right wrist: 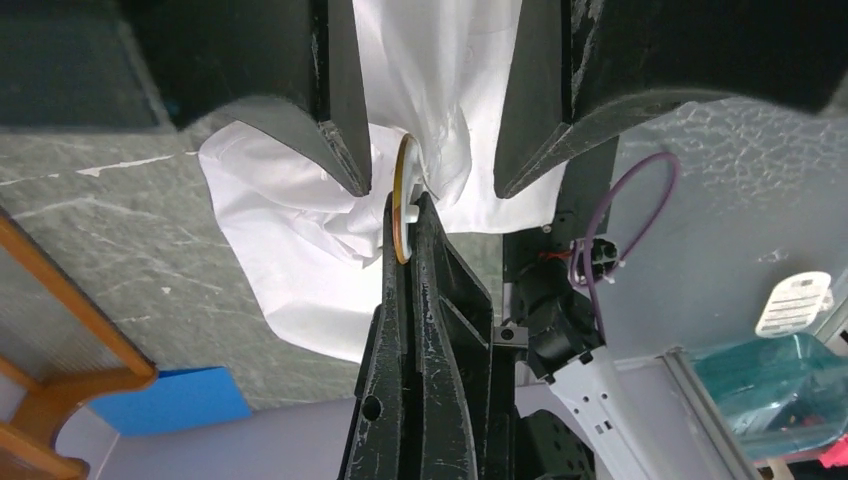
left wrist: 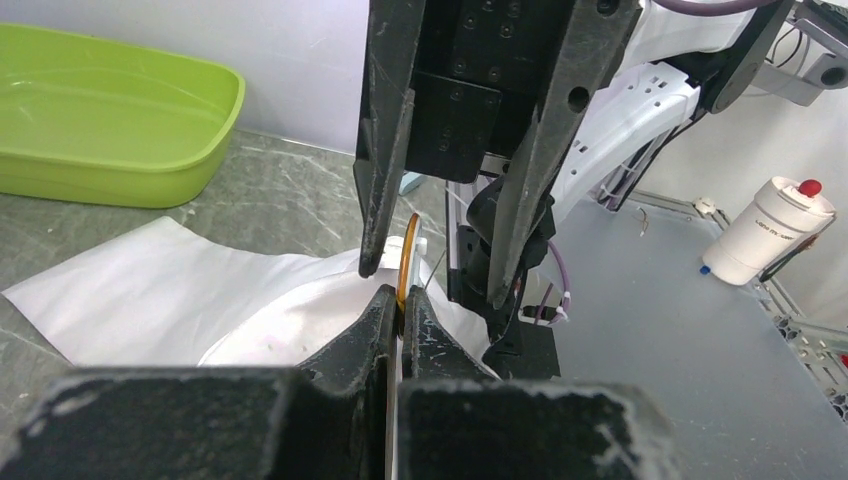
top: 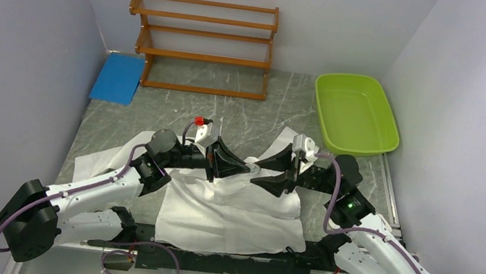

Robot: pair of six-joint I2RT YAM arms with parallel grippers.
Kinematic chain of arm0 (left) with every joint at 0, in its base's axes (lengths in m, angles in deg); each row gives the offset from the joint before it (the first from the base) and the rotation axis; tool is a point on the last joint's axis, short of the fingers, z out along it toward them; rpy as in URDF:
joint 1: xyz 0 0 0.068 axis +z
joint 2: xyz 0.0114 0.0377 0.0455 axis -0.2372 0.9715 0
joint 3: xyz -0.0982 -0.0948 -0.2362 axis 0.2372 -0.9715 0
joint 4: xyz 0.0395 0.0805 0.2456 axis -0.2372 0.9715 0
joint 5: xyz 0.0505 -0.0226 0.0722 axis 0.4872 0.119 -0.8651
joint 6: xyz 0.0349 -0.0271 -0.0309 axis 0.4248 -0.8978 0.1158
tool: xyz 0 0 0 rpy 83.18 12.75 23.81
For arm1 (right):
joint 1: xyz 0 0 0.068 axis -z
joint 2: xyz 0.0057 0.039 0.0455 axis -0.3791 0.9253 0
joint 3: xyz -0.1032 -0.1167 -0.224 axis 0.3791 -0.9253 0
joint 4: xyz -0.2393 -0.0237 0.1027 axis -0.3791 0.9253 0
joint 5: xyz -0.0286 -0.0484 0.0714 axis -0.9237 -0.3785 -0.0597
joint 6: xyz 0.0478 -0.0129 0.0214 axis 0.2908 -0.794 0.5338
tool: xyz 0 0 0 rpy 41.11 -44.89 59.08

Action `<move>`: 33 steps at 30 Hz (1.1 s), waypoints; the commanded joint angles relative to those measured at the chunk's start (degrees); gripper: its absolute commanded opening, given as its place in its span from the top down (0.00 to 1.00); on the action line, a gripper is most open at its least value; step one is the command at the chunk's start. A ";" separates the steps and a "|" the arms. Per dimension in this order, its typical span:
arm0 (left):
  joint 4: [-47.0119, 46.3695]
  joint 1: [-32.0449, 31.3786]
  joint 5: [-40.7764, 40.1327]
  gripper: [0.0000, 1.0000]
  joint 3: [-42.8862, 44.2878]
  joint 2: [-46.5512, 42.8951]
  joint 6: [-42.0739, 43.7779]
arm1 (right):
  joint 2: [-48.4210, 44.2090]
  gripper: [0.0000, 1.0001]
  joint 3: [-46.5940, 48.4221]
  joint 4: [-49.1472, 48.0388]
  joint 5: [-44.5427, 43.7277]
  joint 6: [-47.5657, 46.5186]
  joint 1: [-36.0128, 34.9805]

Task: Pin the brooch onto the clothing
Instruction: Pin the brooch to the clothes.

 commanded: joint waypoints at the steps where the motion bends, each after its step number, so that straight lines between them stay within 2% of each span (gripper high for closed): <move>1: -1.78 -0.08 0.75 0.97 0.84 -1.38 0.88 | -2.01 0.49 2.24 0.23 1.39 -1.50 -0.11; 3: -2.14 -0.08 0.77 0.97 0.83 -1.22 0.76 | -2.48 0.68 1.54 -0.30 0.88 -1.20 -0.09; 6: -2.53 -0.08 0.95 0.97 0.91 -0.85 0.50 | -2.41 0.85 1.20 -1.13 0.70 -0.85 -0.13; 7: -2.52 -0.08 1.01 0.97 0.99 -0.83 0.37 | -2.15 0.87 1.32 -1.27 0.75 -0.81 -0.08; 16: -1.43 -0.07 0.70 0.98 1.60 -1.26 0.62 | 0.66 0.88 2.62 -0.80 1.81 -0.81 -0.08; 21: -0.77 -0.03 0.34 0.97 1.79 -1.27 0.88 | 2.02 0.85 3.24 0.99 1.53 -1.61 -0.16; 23: -0.30 -0.08 0.17 0.98 1.82 -1.36 1.06 | 1.91 0.80 3.40 2.46 1.25 -2.53 -0.16; 26: -0.45 -0.07 -0.01 0.97 1.70 -1.34 1.19 | 0.88 0.67 3.26 4.76 -0.68 -3.97 -0.16; 33: -0.37 -0.08 0.35 0.97 2.14 -0.77 1.08 | -3.75 0.61 1.24 5.53 -9.07 -2.93 -0.14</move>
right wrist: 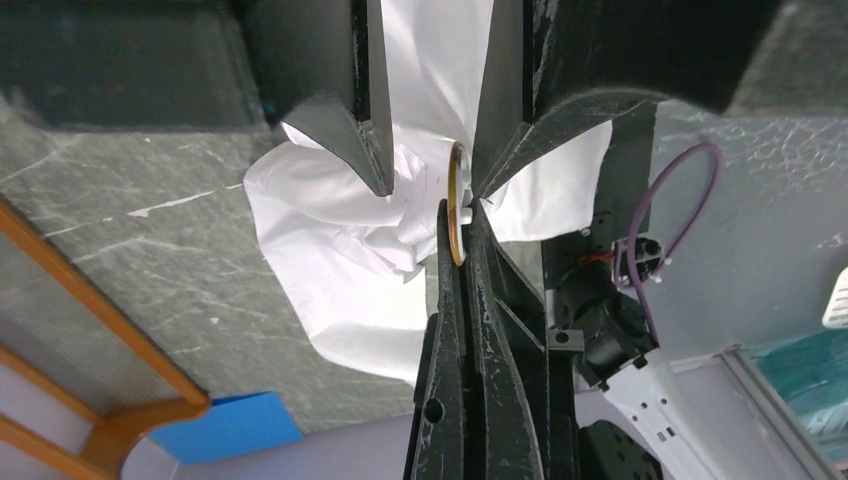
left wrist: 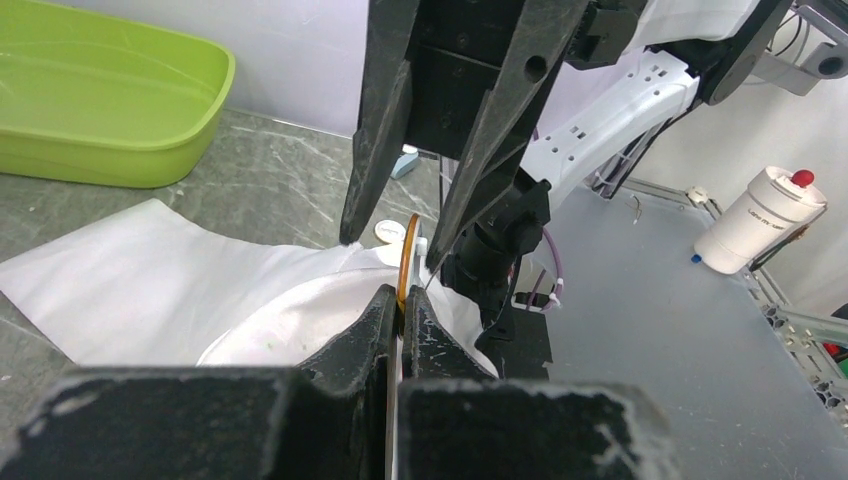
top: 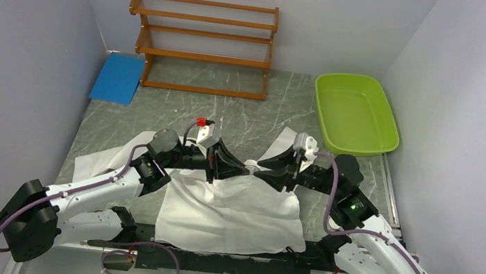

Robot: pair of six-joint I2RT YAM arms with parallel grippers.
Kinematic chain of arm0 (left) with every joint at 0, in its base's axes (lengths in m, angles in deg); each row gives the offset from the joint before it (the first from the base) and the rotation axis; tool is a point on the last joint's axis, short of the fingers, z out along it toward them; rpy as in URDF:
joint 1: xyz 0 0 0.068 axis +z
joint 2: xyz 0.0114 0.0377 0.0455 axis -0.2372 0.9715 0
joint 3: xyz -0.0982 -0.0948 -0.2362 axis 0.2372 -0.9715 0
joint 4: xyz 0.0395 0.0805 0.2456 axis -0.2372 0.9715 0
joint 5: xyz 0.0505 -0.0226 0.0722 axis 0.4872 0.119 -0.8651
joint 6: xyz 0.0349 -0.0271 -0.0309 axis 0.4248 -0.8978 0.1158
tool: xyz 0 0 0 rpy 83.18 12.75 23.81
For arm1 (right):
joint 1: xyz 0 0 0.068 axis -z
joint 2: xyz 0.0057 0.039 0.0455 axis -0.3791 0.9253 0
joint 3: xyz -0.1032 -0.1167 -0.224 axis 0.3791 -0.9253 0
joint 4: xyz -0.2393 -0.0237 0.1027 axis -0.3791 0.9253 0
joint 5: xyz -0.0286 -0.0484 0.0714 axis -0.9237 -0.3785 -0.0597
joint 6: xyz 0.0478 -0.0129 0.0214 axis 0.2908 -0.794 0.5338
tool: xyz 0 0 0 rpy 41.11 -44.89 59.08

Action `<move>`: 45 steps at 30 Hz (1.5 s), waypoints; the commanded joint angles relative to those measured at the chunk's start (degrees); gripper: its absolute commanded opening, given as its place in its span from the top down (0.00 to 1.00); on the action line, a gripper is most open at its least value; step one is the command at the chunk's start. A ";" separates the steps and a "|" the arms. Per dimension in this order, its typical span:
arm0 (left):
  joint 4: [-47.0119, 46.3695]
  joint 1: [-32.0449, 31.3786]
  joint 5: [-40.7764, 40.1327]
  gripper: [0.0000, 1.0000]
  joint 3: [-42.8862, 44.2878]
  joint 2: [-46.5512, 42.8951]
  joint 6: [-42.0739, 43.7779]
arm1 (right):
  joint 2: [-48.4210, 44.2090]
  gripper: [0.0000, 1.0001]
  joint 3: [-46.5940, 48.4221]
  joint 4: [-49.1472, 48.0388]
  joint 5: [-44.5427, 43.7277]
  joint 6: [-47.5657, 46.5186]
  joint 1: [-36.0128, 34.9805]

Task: Pin the brooch onto the clothing
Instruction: Pin the brooch to the clothes.

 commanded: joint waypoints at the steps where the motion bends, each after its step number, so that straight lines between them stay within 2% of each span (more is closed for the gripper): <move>1: -2.65 -0.08 -0.45 0.97 2.12 -0.67 0.94 | -3.53 0.60 -0.34 -0.51 -4.93 0.07 -0.27; 13: -2.40 -0.08 -0.52 0.97 2.19 -1.01 1.06 | 1.74 0.64 0.85 -1.12 5.54 -0.61 -0.35; 17: -2.06 -0.08 -0.65 0.98 2.08 -1.30 1.13 | 1.80 0.65 0.78 -1.94 5.93 -0.01 -0.36; 20: -2.07 -0.08 -0.66 0.97 2.03 -1.32 0.99 | 1.96 0.71 0.91 -2.61 5.98 0.73 -0.35; 23: -1.86 -0.14 -0.65 0.97 2.11 -1.36 1.08 | 2.55 0.74 1.30 -2.94 5.76 1.18 -0.40; 33: -1.53 -0.08 -0.35 0.97 2.38 -1.14 0.99 | 4.57 0.75 1.81 -5.74 6.04 3.25 -0.35; 45: 1.05 -0.07 -0.33 0.97 3.47 -1.15 1.45 | 9.35 0.77 6.04 -1.26 3.87 3.90 -0.49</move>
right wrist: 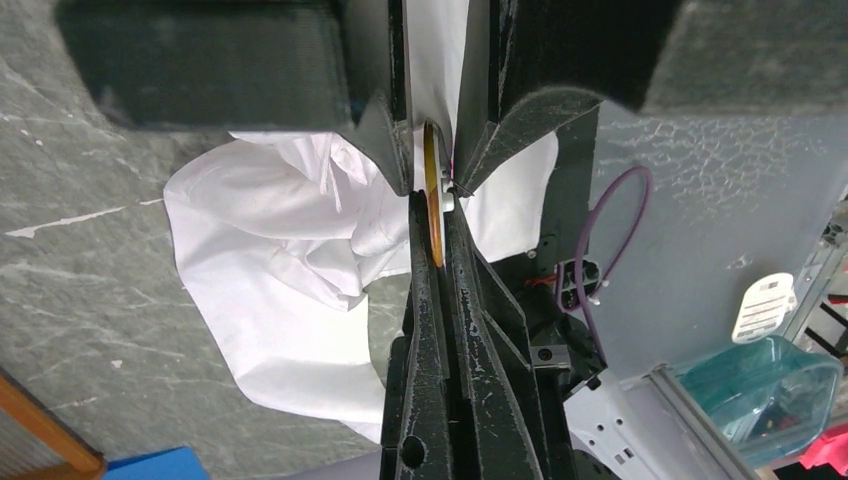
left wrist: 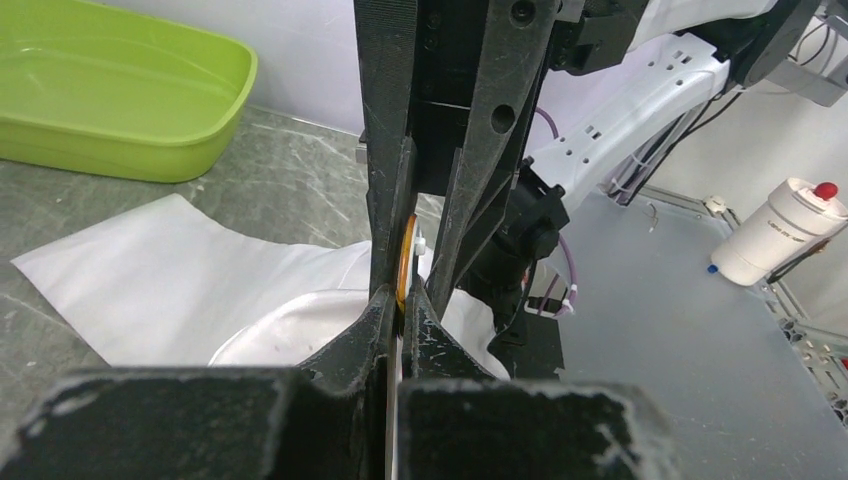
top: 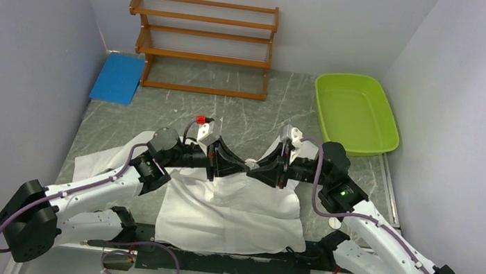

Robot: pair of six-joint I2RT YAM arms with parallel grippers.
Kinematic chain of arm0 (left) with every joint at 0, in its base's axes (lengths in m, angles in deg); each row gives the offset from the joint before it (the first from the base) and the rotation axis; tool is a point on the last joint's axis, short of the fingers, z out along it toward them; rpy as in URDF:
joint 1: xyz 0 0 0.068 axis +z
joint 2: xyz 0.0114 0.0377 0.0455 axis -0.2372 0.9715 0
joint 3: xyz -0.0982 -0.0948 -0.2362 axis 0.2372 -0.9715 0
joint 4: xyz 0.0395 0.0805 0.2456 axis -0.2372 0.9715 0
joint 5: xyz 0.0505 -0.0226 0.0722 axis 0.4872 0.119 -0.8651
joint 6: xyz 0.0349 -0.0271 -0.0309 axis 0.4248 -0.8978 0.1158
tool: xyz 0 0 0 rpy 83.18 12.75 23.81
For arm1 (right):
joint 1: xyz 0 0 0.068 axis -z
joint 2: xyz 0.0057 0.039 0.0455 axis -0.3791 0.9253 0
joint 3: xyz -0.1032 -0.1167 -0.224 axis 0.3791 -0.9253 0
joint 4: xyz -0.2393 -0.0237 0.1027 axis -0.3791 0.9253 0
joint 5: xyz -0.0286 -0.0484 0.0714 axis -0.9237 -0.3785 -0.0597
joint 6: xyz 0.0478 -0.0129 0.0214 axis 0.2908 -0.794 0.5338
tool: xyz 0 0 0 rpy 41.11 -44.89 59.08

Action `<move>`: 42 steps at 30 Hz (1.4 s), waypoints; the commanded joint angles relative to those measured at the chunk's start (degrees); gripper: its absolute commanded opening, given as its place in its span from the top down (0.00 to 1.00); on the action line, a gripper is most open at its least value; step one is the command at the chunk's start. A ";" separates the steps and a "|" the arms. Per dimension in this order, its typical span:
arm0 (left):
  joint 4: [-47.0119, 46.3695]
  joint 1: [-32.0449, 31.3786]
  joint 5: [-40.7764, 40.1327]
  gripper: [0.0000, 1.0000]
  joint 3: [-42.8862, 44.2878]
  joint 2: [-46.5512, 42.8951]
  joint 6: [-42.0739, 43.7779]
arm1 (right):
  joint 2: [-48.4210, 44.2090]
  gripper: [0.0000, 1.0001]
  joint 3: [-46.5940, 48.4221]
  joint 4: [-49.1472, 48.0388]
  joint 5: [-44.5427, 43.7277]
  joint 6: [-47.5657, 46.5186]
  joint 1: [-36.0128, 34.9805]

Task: Pin the brooch onto the clothing
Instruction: Pin the brooch to the clothes.

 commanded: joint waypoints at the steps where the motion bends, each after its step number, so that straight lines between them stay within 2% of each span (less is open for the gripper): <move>1: 0.37 -0.25 0.83 0.97 3.14 -1.22 1.50 | 1.74 0.78 4.77 0.98 -2.08 0.16 -0.25; 6: 3.78 -0.25 0.64 0.97 4.56 -1.25 2.72 | 3.48 0.87 7.53 5.96 -5.20 -0.27 -0.27; 8: 4.93 -0.21 0.57 0.97 4.95 -1.34 3.12 | 4.43 1.00 8.81 7.89 -6.53 -0.57 -0.27; 16: 8.67 -0.26 -0.66 0.97 5.66 -1.81 4.37 | 6.10 1.00 11.98 15.03 -14.47 2.45 -0.28; 19: 9.24 -0.25 -1.54 0.97 5.37 -2.81 5.06 | 5.07 1.00 11.65 15.12 -14.38 2.59 -0.27; 21: 9.02 -0.25 -1.82 0.97 5.04 -3.44 5.42 | 2.82 0.80 9.25 12.32 -12.86 1.75 -0.30; 23: 8.82 -0.24 -2.01 0.97 4.81 -3.84 5.47 | -0.49 0.55 6.10 9.05 -12.43 1.60 -0.29; 24: 8.81 -0.21 -2.02 0.97 4.73 -3.94 5.37 | -2.14 0.49 4.51 6.35 -12.56 2.28 -0.30; 25: 8.81 -0.24 -1.91 0.97 4.72 -3.92 5.28 | -3.83 0.46 3.10 4.14 -12.39 2.66 -0.24; 29: 9.00 -0.26 -0.98 0.97 4.93 -3.69 4.68 | -7.74 0.45 -0.41 -1.95 -9.31 2.74 -0.23; 34: 8.24 -0.21 -0.64 0.97 4.51 -4.17 4.28 | -9.55 0.29 -3.00 -6.49 -6.03 3.10 -0.23; 36: 7.71 -0.26 -0.51 0.97 4.38 -4.33 4.06 | -8.94 0.31 -2.95 -7.66 -4.64 3.34 -0.18; 38: 7.05 -0.24 -0.22 0.97 4.13 -4.40 3.79 | -7.92 0.39 -2.68 -8.33 -3.15 3.32 -0.18; 40: 6.14 -0.21 0.25 0.97 3.87 -4.39 3.50 | -7.02 0.54 -2.61 -10.06 -1.73 3.61 -0.18; 42: 6.12 -0.24 0.47 0.97 3.91 -4.39 3.43 | -6.13 0.58 -2.46 -11.40 -0.23 3.96 -0.24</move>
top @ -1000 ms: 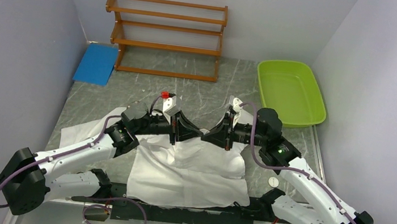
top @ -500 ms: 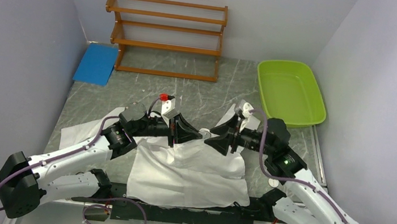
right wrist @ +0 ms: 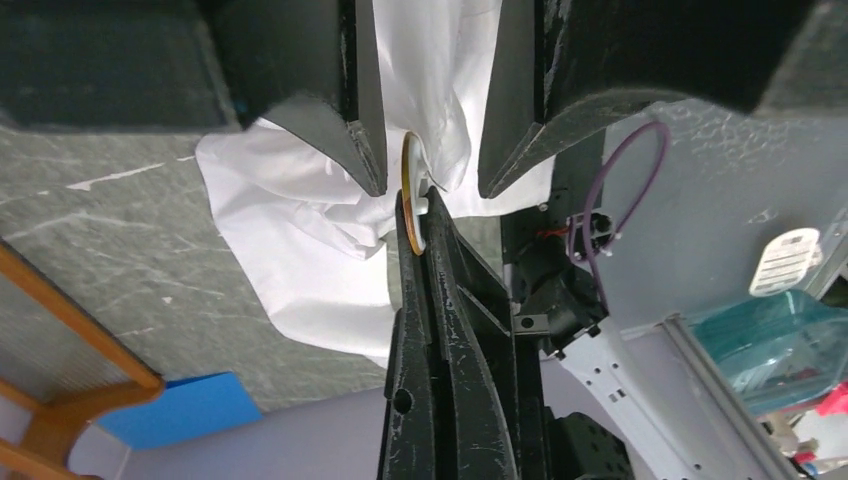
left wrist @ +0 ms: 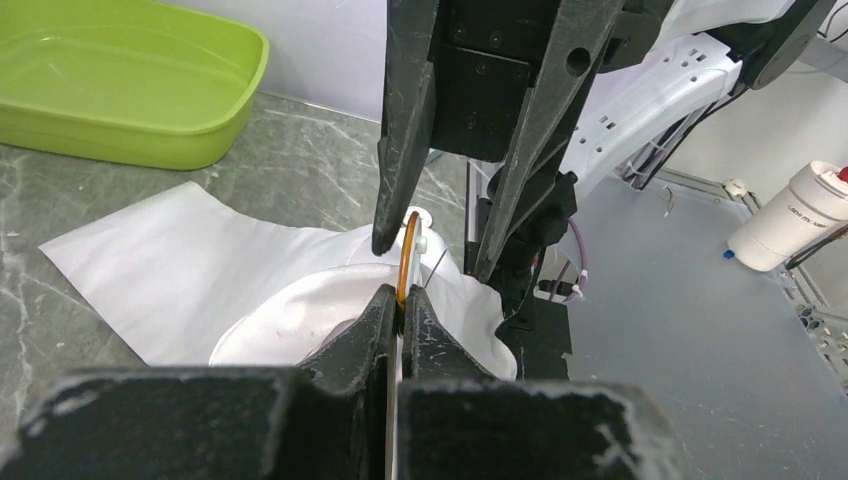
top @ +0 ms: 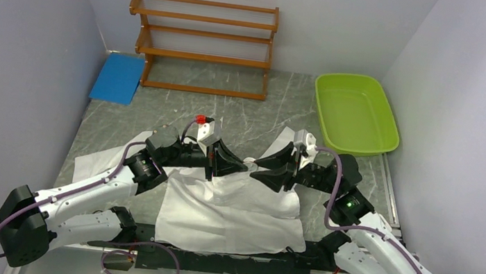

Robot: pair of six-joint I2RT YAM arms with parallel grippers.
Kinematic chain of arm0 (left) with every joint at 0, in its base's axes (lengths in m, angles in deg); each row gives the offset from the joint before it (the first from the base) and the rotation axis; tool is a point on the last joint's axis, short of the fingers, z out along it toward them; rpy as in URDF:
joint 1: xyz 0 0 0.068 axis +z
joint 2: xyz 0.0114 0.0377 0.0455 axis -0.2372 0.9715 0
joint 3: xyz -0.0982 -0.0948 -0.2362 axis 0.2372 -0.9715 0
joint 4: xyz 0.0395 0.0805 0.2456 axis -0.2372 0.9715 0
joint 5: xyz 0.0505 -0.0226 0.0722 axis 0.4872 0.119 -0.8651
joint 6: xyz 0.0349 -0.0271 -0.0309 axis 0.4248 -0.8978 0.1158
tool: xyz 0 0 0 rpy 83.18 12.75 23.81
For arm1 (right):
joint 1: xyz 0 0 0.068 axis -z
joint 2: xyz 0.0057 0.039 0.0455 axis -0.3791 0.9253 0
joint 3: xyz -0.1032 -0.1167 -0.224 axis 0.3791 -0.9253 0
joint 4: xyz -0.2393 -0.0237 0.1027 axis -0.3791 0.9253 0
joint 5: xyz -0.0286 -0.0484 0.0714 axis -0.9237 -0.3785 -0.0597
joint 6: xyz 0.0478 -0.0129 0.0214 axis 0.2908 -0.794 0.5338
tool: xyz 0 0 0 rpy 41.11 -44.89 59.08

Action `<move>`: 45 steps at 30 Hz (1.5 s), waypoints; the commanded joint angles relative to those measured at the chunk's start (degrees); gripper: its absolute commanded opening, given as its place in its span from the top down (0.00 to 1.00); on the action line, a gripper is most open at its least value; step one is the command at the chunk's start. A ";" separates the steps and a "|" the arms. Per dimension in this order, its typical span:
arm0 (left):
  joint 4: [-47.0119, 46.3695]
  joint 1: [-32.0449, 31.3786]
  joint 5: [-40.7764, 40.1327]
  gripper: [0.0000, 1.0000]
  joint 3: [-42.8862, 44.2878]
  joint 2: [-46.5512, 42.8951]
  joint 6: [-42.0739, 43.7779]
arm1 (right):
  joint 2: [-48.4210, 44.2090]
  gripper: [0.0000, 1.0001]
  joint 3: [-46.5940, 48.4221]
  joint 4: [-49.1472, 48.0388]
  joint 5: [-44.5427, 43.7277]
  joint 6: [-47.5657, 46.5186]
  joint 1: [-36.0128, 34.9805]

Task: Pin the brooch onto the clothing
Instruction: Pin the brooch to the clothes.

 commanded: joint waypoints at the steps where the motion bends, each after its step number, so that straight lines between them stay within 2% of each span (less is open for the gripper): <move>1: -3.98 -0.19 2.05 0.97 0.84 -1.53 -0.69 | 1.56 0.59 0.63 -6.87 5.14 0.48 -0.01; 5: -3.85 -0.19 2.02 0.97 0.86 -1.77 -0.31 | 1.78 0.53 0.88 -6.52 6.33 -0.13 -0.04; 8: -4.03 -0.19 1.90 0.97 0.78 -1.77 -0.17 | 1.48 0.57 0.80 -5.44 6.27 -0.79 -0.06; 14: -3.56 -0.18 1.82 0.97 1.20 -1.57 -0.20 | 0.62 0.57 0.47 -3.17 6.88 -2.89 -0.10; 23: -3.89 -0.23 1.79 0.97 1.30 -1.03 -0.81 | 0.49 0.79 0.47 -3.43 6.49 -2.73 -0.03; 32: -3.18 -0.19 1.83 0.97 1.75 -1.36 -0.56 | 3.08 0.87 1.99 -1.68 5.69 -3.12 -0.03; 40: -3.10 -0.23 1.68 0.97 1.39 -1.52 -0.12 | 3.73 0.85 2.60 1.96 3.99 -5.15 -0.20; 43: -3.22 -0.19 1.62 0.97 1.31 -1.47 0.13 | 2.66 0.73 2.71 4.15 2.02 -6.57 -0.21; 45: -3.40 -0.19 1.77 0.97 1.37 -1.33 0.07 | 1.90 0.70 2.66 5.25 0.84 -7.13 -0.20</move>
